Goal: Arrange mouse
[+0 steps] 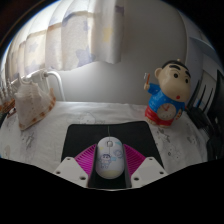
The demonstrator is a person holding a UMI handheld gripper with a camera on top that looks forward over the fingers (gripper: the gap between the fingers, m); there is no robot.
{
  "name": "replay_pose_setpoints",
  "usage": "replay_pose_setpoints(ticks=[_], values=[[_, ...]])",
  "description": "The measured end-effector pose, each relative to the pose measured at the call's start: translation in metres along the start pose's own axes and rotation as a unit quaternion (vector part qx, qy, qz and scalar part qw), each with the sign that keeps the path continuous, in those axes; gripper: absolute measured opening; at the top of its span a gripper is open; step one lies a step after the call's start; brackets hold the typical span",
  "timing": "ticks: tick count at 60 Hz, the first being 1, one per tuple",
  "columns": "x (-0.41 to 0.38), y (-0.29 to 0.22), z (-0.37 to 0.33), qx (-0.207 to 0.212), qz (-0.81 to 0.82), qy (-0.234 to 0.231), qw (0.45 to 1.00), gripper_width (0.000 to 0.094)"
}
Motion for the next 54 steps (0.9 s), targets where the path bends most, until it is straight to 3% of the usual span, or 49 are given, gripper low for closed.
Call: replay_pose_setpoints(ticks=[6, 9, 10, 12, 19, 25, 30, 38, 54], values=[[0.000, 0.003, 0.002, 0.006, 0.019, -0.017, 1.000, 0.0506], [0.009, 0.005, -0.003, -0.004, 0.026, -0.001, 1.000, 0.0826], [0.013, 0.004, -0.005, -0.005, 0.025, 0.008, 1.000, 0.0858], [0.017, 0.002, -0.014, -0.006, 0.024, 0.018, 1.000, 0.0824], [0.006, -0.006, -0.075, 0.001, 0.045, -0.010, 0.999, 0.0846], [-0.001, -0.002, -0.146, 0.002, 0.037, -0.005, 0.999, 0.0848], [-0.005, 0.012, -0.203, -0.004, 0.035, 0.010, 0.999, 0.0850], [-0.024, 0.041, -0.278, -0.017, 0.050, -0.004, 0.999, 0.0847], [-0.040, 0.075, -0.330, -0.015, 0.042, 0.006, 0.999, 0.0845]])
Point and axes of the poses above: the point between the fingertips, and its own axes, seen from behind it with the camera up: x to the right, y down, z forward, the way the camera looks, the point moved 2 cm from there along -z, backward, against the way the camera looks, and after that the axes turned 7 degrees about -x, right-handed, at the moved point
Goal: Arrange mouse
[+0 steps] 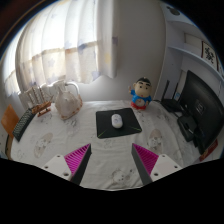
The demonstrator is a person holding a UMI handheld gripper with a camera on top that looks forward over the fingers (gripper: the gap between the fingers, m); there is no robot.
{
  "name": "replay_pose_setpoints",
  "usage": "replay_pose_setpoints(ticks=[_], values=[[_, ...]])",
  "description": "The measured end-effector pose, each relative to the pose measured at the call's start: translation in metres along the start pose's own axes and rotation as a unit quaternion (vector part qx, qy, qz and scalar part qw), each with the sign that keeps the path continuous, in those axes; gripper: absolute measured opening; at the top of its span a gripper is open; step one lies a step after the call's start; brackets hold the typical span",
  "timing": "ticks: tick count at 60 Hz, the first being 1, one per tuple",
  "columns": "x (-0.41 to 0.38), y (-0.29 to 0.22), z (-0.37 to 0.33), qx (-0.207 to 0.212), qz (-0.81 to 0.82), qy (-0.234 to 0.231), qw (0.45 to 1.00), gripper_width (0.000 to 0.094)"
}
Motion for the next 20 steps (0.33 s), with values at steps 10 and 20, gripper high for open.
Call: replay_pose_setpoints(ticks=[10, 20], values=[[0.005, 0.010, 0.004, -0.001, -0.005, 0.017, 1.000, 0.0844], [-0.005, 0.011, 0.003, -0.003, -0.013, 0.013, 1.000, 0.0845]])
Point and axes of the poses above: the point between the fingertips, and its own axes, seen from behind it with the camera up: x to the right, y down, z forward, the way the camera looks, the point moved 2 cm from there along -z, backward, against the way the camera looks, and after that the axes turned 7 degrees about -x, right-handed, at the moved point
